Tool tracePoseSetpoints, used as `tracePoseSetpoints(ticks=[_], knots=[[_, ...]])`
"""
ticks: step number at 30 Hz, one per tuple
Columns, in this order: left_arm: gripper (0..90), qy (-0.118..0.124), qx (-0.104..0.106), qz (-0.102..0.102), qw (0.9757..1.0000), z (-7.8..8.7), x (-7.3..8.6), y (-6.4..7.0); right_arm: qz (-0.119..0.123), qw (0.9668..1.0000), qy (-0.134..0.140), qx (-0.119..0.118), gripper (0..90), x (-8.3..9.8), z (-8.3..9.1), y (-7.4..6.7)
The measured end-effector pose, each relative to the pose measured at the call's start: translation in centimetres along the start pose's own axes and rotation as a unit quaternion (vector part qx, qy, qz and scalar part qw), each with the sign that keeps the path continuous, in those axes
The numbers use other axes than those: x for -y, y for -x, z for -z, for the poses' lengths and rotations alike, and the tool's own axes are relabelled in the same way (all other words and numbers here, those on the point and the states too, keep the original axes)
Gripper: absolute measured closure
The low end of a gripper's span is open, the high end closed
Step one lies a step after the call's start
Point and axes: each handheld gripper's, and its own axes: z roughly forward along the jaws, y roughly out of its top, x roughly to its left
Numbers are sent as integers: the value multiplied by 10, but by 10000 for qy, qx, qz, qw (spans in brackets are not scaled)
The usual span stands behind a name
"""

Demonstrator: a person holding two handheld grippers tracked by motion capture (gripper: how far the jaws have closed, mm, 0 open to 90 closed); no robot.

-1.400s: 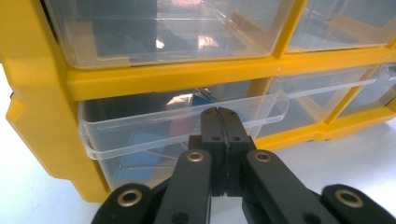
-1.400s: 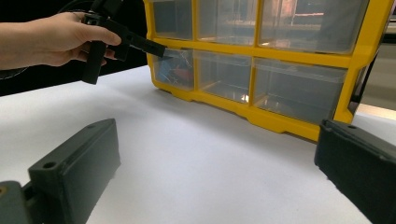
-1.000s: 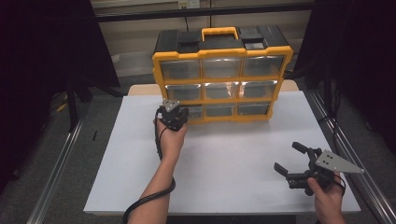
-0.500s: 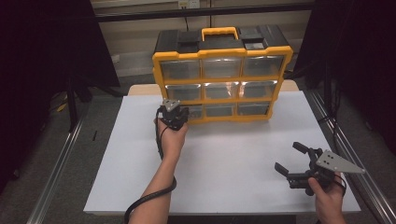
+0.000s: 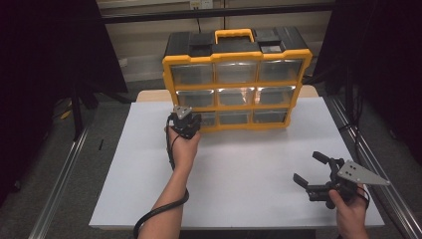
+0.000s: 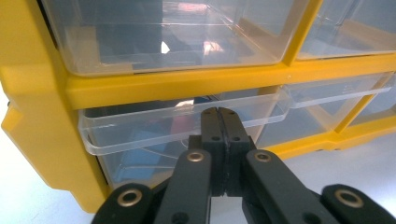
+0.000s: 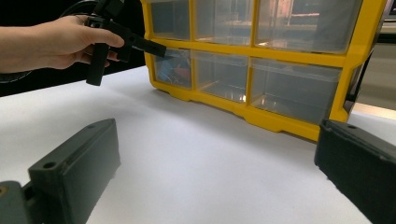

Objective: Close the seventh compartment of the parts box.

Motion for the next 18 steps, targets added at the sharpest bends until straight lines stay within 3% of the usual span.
tracePoseSetpoints(ticks=[18], knots=[[900, 104, -65, 20, 9999, -3, 2, 1, -9, 10000, 8, 9, 0, 0, 0, 0]])
